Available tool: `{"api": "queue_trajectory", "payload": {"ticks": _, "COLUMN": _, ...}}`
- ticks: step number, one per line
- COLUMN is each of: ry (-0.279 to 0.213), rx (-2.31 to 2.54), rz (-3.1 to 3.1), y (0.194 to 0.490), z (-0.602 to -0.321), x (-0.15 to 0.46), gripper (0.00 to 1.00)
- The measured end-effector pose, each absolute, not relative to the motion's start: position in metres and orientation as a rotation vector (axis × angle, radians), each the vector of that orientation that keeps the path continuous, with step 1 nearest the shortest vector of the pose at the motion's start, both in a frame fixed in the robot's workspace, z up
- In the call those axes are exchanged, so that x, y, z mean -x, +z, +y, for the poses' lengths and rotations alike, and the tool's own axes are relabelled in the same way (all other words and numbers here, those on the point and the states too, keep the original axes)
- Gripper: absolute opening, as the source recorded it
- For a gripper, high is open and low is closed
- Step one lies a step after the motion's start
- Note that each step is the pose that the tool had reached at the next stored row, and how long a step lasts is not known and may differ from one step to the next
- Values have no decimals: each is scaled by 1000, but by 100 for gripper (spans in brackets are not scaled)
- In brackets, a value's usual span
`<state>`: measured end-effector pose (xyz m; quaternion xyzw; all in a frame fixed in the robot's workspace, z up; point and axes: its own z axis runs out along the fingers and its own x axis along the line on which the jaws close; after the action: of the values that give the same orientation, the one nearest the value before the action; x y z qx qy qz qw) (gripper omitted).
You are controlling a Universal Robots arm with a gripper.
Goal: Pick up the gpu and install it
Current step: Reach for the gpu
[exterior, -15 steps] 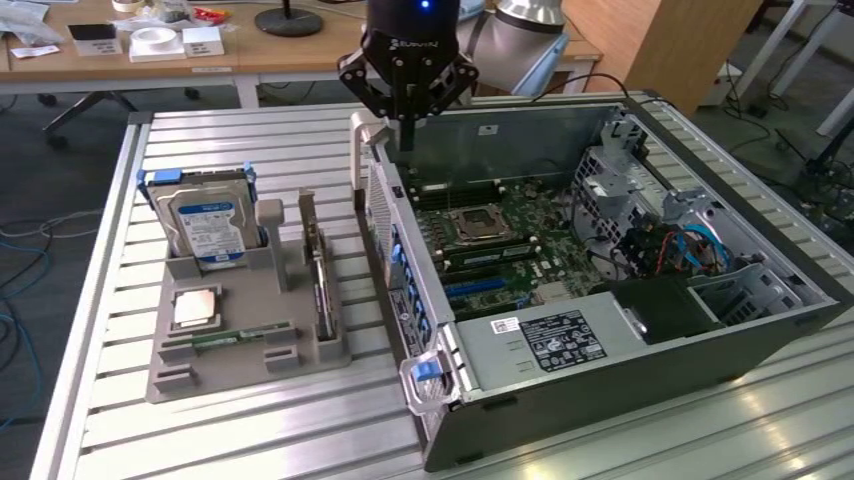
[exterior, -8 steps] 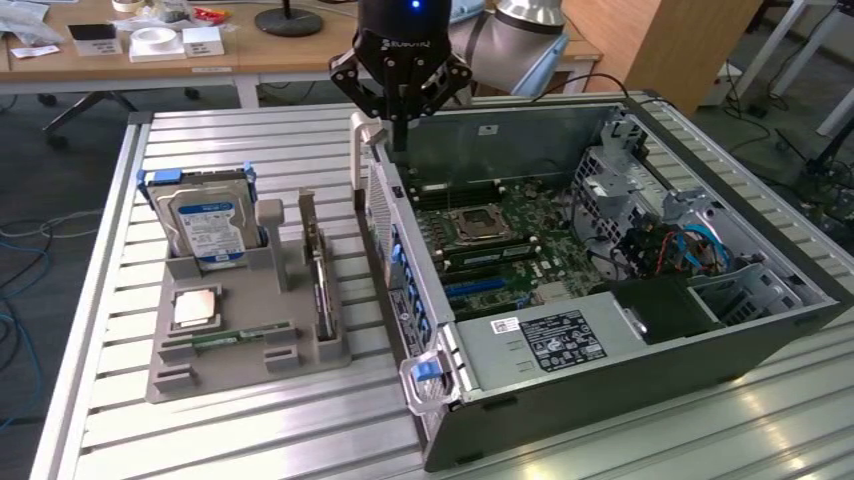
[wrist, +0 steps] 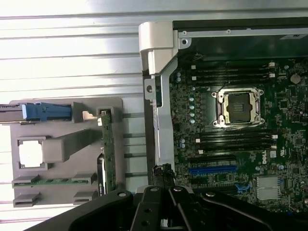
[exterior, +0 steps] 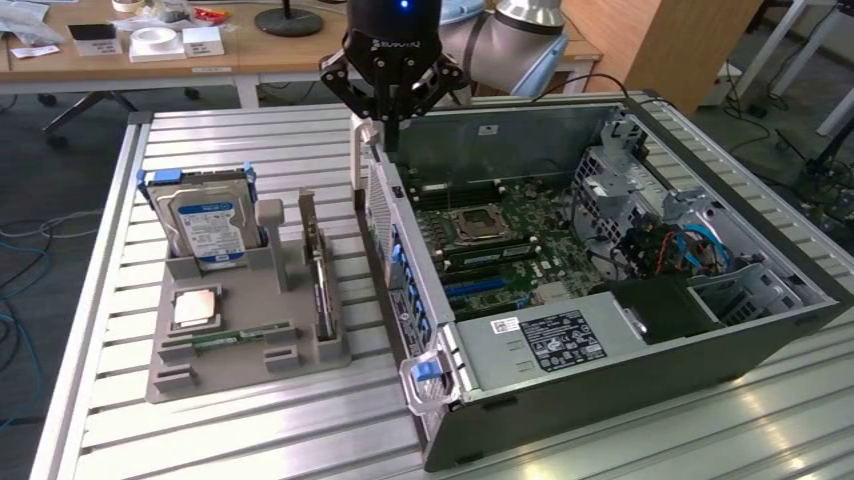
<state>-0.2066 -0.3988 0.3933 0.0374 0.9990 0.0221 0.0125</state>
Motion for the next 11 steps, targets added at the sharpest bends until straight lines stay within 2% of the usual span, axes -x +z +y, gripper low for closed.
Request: {"api": "queue_trajectory", "payload": {"ticks": 11, "ry": 69, "rx": -117, "rz": 3114, "y": 393, "z": -399, "x": 218, "gripper": 11}}
